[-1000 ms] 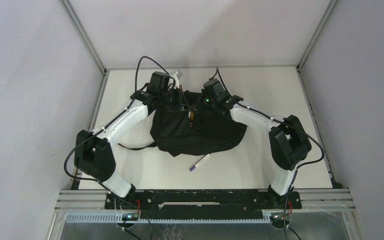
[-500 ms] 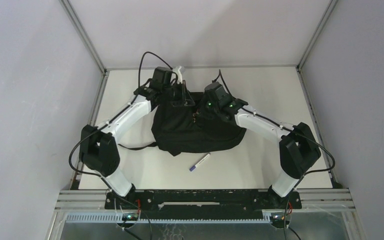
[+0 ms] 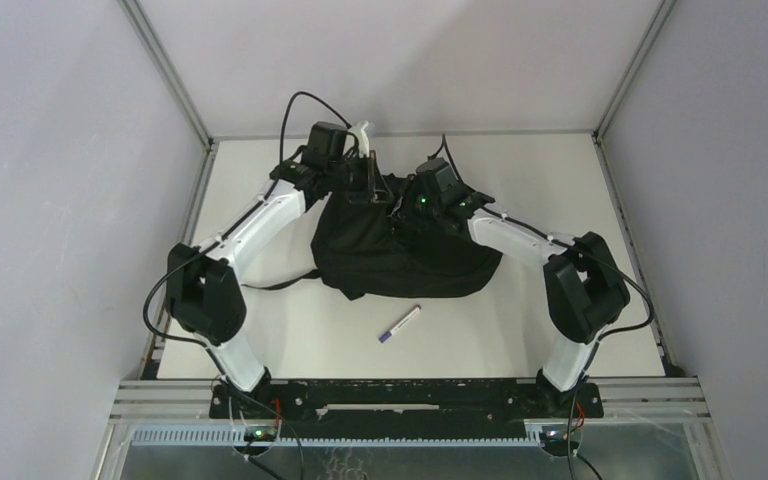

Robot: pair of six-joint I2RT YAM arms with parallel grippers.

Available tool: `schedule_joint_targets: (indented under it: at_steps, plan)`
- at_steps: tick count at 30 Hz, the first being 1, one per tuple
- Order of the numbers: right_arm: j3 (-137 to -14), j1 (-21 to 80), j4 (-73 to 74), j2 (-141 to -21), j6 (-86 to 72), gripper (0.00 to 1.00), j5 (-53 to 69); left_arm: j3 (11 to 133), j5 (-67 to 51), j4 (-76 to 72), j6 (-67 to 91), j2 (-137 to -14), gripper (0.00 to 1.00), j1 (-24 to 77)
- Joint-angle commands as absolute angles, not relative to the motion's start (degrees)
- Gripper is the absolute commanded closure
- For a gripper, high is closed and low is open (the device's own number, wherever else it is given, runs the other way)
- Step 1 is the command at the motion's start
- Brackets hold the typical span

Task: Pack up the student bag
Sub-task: Place the stationery in the student bag.

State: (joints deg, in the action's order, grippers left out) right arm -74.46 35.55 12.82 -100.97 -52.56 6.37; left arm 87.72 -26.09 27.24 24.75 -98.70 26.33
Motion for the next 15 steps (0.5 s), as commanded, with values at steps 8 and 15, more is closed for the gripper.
schedule_joint_targets:
  at_steps: [8, 15]
  plan:
    - [-73.6, 36.5, 15.5, -92.6, -48.8, 0.48, 2.9, 80.9, -26.4, 20.6, 24.0, -92.8, 1.0, 25.9]
    - [-70.2, 36.9, 20.3, -82.2, -44.5, 0.47, -4.3, 79.5, -27.1, 18.5, 25.1, -93.2, 1.0, 25.4]
